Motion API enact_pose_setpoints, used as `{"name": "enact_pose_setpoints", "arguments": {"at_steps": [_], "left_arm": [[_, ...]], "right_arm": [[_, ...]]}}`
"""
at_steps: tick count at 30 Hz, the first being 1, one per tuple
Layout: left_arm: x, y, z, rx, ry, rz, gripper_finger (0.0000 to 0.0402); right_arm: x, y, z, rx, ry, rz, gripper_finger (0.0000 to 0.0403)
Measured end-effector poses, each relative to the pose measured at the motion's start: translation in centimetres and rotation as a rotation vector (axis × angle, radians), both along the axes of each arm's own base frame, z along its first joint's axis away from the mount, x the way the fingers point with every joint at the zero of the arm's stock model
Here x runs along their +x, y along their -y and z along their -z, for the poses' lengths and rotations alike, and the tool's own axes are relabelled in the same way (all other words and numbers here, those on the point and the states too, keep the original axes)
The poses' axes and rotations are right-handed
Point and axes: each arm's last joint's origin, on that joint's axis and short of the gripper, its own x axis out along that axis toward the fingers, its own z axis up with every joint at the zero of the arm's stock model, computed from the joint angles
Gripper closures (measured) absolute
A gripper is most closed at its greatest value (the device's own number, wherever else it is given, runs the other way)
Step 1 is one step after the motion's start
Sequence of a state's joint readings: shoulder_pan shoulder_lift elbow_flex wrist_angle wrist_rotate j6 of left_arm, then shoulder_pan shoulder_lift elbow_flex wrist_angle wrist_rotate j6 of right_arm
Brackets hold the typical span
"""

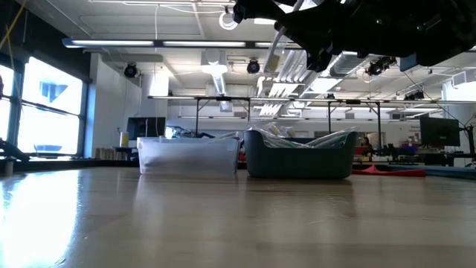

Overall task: Pick & Place Toothbrushes
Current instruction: Put the orange toothbrush into the blue bin

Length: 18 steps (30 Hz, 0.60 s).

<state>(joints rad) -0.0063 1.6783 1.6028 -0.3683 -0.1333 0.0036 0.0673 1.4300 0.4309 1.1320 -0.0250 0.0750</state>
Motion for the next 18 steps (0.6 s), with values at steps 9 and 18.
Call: {"name": "enact_pose_setpoints", "arguments": {"at_steps": [9,18], "left_arm": [[-1.5,-0.5,-0.1,0.067,-0.105,-0.024,0.0176],[-6.6,-1.4,-3.0,0.071,-0.104,-0.135,0.0176]], "right_arm": [[0.0,0.0,0.0,0.000,0.000,0.000,0.0364],[0.0,0.0,0.2,0.002,-0.019,-0.001,0.0364]]}}
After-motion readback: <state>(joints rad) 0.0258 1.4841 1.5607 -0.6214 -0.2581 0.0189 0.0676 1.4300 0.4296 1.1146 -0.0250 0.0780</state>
